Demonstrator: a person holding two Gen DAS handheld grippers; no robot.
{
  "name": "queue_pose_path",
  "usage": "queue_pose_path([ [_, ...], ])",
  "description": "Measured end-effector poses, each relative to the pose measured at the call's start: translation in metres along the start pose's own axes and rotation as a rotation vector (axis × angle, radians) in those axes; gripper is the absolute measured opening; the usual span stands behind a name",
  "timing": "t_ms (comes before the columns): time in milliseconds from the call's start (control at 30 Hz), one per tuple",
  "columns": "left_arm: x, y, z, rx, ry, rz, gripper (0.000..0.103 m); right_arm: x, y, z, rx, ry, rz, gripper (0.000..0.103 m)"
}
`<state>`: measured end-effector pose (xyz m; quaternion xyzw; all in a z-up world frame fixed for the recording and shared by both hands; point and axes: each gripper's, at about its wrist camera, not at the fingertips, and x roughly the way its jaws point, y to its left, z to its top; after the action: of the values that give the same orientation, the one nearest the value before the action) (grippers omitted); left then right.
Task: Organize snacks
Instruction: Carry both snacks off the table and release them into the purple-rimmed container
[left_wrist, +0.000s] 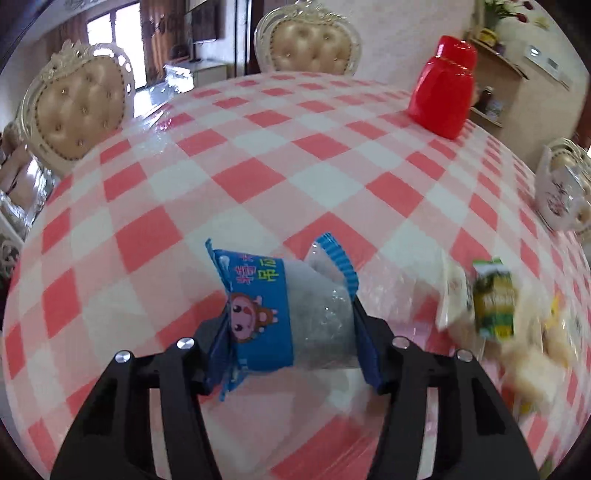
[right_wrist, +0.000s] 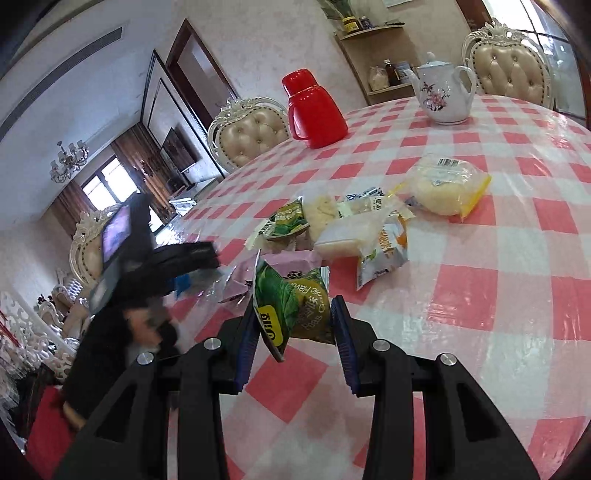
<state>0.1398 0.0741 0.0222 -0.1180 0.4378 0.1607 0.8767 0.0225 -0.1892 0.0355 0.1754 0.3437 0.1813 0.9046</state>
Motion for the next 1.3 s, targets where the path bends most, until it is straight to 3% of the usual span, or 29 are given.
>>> queue_pose_path([
  [333, -0.038, 0.015, -0.044, 0.147, 0.057, -0.086, 0.058, 0.010, -0.003, -0.005, -0.025, 0.032, -0.045, 0.039],
  [667, -0.099, 0.044, -0.099, 0.340, 0.011, -0.118, 0.058, 0.005, 0.001, -0.019, -0.021, 0.050, -0.023, 0.039],
  [867, -0.121, 0.072, -0.131, 0.420, 0.004, -0.115, 0.058, -0.005, 0.029, -0.041, -0.075, 0.063, 0.029, 0.039],
  [1300, -0.163, 0.149, -0.167, 0.405, -0.025, -0.128, 0.059, -0.019, 0.090, -0.089, -0.057, 0.152, 0.232, 0.039],
])
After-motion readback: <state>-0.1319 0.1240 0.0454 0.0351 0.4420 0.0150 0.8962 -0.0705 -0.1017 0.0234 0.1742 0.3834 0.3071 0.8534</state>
